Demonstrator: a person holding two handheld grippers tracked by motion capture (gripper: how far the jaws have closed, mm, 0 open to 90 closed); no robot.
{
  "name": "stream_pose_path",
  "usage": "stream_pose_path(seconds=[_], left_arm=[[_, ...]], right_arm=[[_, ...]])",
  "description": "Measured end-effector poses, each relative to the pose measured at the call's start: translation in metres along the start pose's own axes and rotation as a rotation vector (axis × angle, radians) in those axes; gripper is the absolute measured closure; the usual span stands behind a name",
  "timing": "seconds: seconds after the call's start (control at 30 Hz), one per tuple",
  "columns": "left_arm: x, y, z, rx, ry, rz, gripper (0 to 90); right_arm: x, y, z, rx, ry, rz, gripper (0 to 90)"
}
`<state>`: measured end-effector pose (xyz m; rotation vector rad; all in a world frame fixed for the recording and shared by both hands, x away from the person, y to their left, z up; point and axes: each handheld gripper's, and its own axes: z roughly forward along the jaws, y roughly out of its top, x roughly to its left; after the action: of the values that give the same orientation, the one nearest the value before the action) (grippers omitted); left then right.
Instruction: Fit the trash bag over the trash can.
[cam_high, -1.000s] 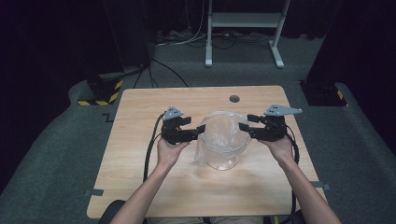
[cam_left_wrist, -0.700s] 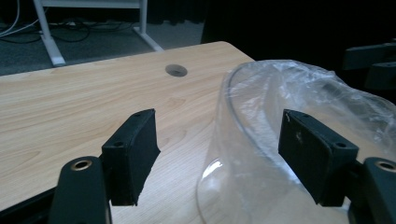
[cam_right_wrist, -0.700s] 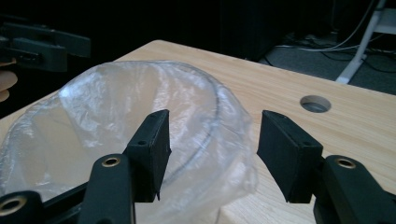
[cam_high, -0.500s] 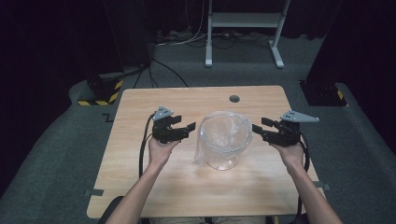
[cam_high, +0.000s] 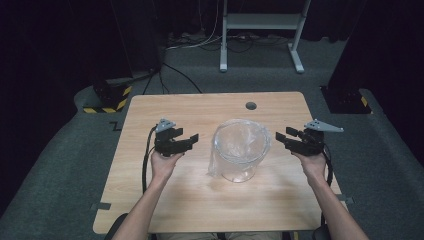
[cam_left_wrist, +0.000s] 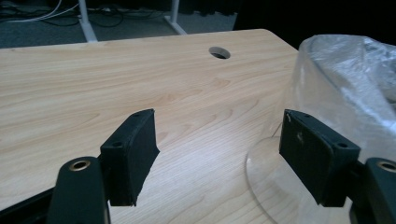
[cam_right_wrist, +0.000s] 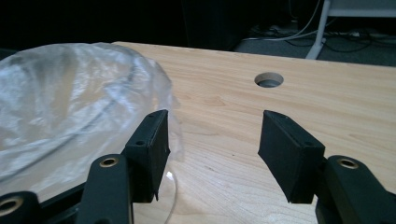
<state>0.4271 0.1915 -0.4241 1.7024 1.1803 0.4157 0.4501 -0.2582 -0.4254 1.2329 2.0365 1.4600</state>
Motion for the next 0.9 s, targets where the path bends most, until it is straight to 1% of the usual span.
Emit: stream_pose_path(seconds=[0.07,0.13,0.23,0.3,0.33,0.37,0.43,0.5,0.57,0.63,0.67,0.73,0.8,0.83,0.9], left_arm=[[0.003,-0.004,-0.001,0.008,0.006,-0.015,27.4],[0.007,-0.007,-0.001,0.023,0.011,-0.023,27.3],[0.011,-0.011,0.0,0.032,0.028,-0.032,26.7],[0.014,-0.013,0.002,0.047,0.039,-0.031,26.5],[0.016,-0.015,0.004,0.056,0.042,-0.04,26.4],[0.018,-0.015,0.005,0.063,0.047,-0.041,26.3],[0.021,-0.017,0.008,0.071,0.042,-0.059,26.4],[0.022,-0.016,0.012,0.101,0.032,-0.08,27.1],[0.022,-0.014,0.016,0.119,0.015,-0.081,27.0],[0.02,-0.012,0.021,0.135,0.021,-0.068,27.0],[0.019,-0.013,0.023,0.135,0.016,-0.076,27.0],[0.02,-0.014,0.028,0.157,0.016,-0.084,27.1],[0.022,-0.016,0.033,0.17,0.024,-0.085,27.0],[0.023,-0.017,0.036,0.173,0.028,-0.089,27.0],[0.028,-0.019,0.041,0.179,0.024,-0.118,27.8]], right_arm=[[-0.001,-0.001,0.004,0.005,-0.003,-0.002,42.3],[0.0,-0.002,0.009,0.016,-0.008,-0.014,42.2],[0.0,-0.004,0.014,0.021,-0.01,-0.03,42.1],[-0.001,-0.005,0.016,0.022,-0.014,-0.03,41.8],[-0.002,-0.005,0.017,0.024,-0.017,-0.029,41.8],[-0.004,-0.006,0.017,0.026,-0.023,-0.026,41.7],[-0.007,-0.009,0.018,0.03,-0.026,-0.012,41.7],[-0.01,-0.011,0.018,0.037,-0.031,-0.005,41.6],[-0.012,-0.015,0.02,0.049,-0.034,0.008,41.1],[-0.013,-0.018,0.021,0.069,-0.041,0.017,40.5],[-0.014,-0.02,0.021,0.075,-0.041,0.023,40.4],[-0.015,-0.024,0.021,0.088,-0.041,0.041,40.4],[-0.014,-0.028,0.021,0.104,-0.042,0.047,40.3],[-0.013,-0.03,0.021,0.112,-0.043,0.041,40.2],[-0.011,-0.034,0.022,0.129,-0.043,0.036,40.2]])
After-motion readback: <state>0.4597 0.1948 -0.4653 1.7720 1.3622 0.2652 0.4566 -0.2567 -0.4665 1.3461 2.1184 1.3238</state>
